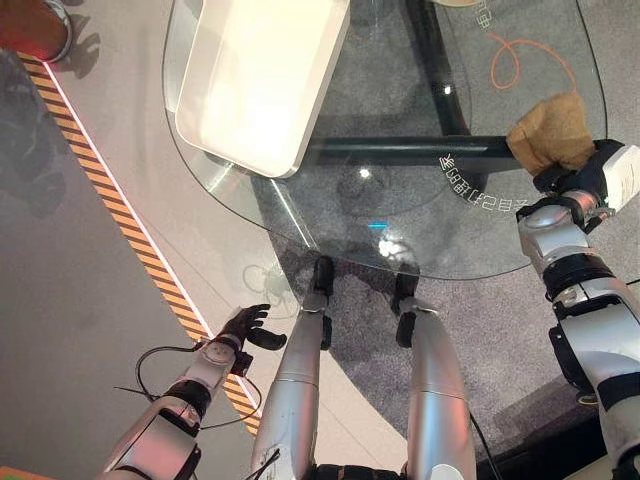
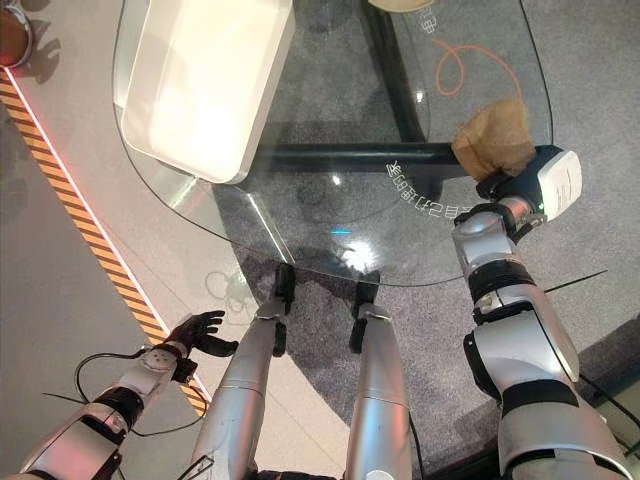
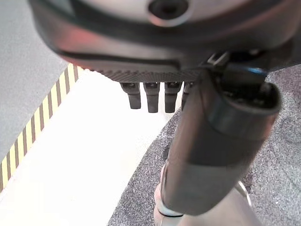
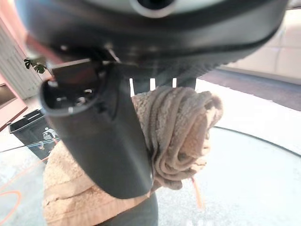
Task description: Wipe the table with a cloth and put it in the basket.
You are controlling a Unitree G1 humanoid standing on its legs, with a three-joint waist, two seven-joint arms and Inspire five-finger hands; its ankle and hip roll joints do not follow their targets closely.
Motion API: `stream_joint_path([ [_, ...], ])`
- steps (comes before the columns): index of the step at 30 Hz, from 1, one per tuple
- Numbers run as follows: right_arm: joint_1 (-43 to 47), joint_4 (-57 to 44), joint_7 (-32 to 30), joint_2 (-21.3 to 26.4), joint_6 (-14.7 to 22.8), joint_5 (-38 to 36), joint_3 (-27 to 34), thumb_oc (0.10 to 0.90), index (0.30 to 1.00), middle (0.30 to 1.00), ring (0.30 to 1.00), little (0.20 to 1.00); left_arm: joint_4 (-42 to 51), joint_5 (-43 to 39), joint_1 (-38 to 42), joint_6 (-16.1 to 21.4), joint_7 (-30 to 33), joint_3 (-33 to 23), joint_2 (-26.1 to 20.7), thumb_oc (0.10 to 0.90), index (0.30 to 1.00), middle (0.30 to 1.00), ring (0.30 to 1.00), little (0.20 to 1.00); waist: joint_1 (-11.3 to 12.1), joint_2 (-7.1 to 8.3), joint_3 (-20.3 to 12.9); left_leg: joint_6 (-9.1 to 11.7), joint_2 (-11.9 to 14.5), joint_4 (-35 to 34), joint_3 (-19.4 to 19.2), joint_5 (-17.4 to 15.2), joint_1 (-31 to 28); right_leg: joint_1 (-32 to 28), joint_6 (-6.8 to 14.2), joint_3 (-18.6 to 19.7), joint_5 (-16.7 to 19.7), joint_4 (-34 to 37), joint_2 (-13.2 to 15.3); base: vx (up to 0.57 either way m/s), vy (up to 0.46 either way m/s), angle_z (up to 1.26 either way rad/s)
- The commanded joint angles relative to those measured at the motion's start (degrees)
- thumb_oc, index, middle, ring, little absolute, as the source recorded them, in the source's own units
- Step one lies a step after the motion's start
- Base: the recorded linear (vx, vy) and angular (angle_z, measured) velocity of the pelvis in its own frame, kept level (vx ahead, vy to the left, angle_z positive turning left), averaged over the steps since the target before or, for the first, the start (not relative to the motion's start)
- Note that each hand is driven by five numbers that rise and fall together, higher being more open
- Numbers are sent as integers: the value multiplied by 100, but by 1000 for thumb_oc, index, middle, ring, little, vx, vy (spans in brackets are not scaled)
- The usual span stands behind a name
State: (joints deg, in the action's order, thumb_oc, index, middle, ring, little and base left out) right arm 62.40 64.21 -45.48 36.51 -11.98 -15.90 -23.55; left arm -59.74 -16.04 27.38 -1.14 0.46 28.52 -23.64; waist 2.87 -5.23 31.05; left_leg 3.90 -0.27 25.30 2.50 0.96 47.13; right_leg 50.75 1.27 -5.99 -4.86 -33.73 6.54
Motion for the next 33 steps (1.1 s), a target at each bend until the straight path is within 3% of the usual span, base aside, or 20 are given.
stream_joint_path([
  [1,110,-129,-654,980,217,69,48,100,300,300,300,200,-113,-127,-359,-63,-63,-180,-230,800,900,900,900,900,28,-54,-126,-356,-160,243,-413,-400,-94,-225,-80,-311,-108,23,-299,-73,-5,-1],
  [8,211,-509,-457,880,373,332,-147,100,300,300,300,200,-130,-98,-356,-42,-136,-212,-286,800,900,900,900,900,31,-52,-126,-347,-163,225,-414,-394,-121,-248,-72,-307,-108,43,-301,0,0,0],
  [21,502,-1649,141,498,320,1021,-894,100,300,300,300,200,-119,-40,-361,-5,-85,-213,-169,800,900,900,900,900,41,-80,-126,-307,-196,135,-443,-356,-193,-314,-96,-294,-143,134,-312,0,0,0],
  [33,576,-2594,1099,112,-32,1925,-1637,100,300,300,300,200,-94,86,-358,28,5,-230,3,800,900,900,900,900,74,-99,-126,-285,-225,74,-481,-312,-237,-363,-115,-331,-155,208,-289,0,0,0],
])
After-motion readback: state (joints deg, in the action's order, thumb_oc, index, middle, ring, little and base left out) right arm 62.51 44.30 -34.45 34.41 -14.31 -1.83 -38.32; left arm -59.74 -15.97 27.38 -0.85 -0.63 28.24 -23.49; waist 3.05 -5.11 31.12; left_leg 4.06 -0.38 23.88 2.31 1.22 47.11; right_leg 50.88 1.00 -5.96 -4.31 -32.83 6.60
